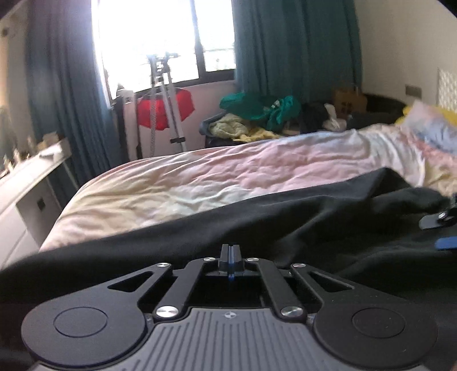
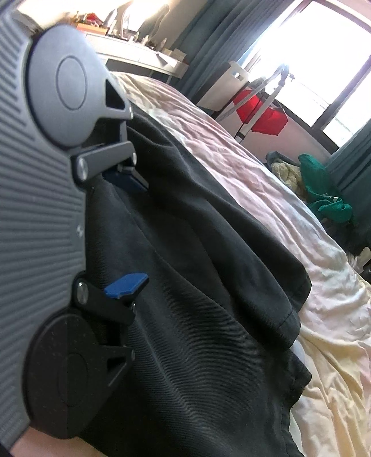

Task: Fold clothes

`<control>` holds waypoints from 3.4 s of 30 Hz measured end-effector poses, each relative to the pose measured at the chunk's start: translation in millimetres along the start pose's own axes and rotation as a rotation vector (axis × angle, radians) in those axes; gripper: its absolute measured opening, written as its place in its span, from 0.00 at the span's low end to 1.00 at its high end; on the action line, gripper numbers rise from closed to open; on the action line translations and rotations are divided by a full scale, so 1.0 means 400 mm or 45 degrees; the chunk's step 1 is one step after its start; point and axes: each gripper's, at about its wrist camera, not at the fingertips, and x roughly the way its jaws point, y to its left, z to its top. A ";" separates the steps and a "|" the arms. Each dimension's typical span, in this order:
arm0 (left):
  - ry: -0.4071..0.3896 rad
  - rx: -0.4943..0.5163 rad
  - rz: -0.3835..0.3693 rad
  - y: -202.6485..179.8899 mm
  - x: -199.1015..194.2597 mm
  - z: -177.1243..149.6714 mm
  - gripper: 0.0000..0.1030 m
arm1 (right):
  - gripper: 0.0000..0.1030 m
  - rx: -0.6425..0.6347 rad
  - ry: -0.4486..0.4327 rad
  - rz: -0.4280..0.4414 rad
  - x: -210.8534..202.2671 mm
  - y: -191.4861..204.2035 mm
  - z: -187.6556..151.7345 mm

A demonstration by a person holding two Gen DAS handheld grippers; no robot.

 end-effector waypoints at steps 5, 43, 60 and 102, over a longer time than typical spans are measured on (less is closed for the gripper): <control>0.001 -0.093 0.041 0.028 -0.056 -0.056 0.01 | 0.64 -0.042 -0.004 -0.015 0.001 0.015 -0.009; 0.087 0.396 -0.248 -0.242 0.374 0.073 0.73 | 0.64 0.087 0.001 0.036 0.039 -0.038 0.019; -0.003 0.137 -0.162 -0.053 0.268 -0.049 0.14 | 0.64 -0.002 -0.038 0.016 0.014 0.002 0.001; -0.113 -0.432 -0.329 0.111 0.252 -0.173 0.04 | 0.27 0.160 -0.048 -0.529 0.443 0.037 0.406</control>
